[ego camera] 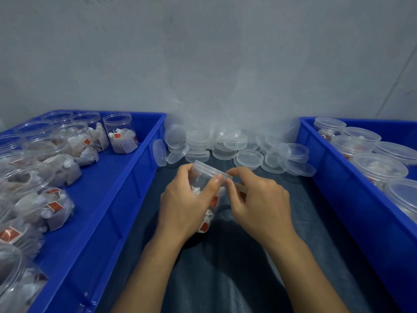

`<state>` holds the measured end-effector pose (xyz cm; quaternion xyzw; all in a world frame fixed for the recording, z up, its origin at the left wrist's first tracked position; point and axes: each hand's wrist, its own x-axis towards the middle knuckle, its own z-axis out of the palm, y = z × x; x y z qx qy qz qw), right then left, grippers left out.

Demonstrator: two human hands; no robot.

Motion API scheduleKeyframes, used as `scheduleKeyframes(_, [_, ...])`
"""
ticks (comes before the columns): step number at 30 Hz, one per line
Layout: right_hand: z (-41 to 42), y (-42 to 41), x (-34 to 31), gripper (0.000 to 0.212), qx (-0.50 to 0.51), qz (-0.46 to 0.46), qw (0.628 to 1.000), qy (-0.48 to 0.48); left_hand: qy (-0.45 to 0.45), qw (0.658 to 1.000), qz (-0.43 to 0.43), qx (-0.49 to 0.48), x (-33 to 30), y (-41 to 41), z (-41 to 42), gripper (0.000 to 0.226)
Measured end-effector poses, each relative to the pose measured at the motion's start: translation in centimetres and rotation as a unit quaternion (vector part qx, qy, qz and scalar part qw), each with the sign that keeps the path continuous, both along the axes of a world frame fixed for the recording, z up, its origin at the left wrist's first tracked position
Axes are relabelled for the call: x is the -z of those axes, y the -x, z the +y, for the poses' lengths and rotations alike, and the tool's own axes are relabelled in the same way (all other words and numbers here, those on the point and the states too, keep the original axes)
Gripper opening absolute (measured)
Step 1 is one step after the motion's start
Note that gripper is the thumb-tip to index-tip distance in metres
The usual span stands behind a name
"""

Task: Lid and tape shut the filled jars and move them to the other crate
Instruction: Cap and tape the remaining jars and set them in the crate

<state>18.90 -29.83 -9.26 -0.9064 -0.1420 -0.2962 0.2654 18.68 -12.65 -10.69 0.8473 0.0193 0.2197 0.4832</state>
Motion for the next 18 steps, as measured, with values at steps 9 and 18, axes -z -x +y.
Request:
scheduleKeyframes(9, [1.1,0.5,-0.1,0.038,-0.031,0.101,0.994,0.001,0.063,0.997,-0.001,-0.035,0.2,-0.6,0.0,0.065])
scheduleKeyframes(18, [-0.4,-0.8,0.0,0.049,-0.005,0.074,0.995,0.067,0.096,0.995,-0.001,-0.016,0.4,-0.7,0.1,0.066])
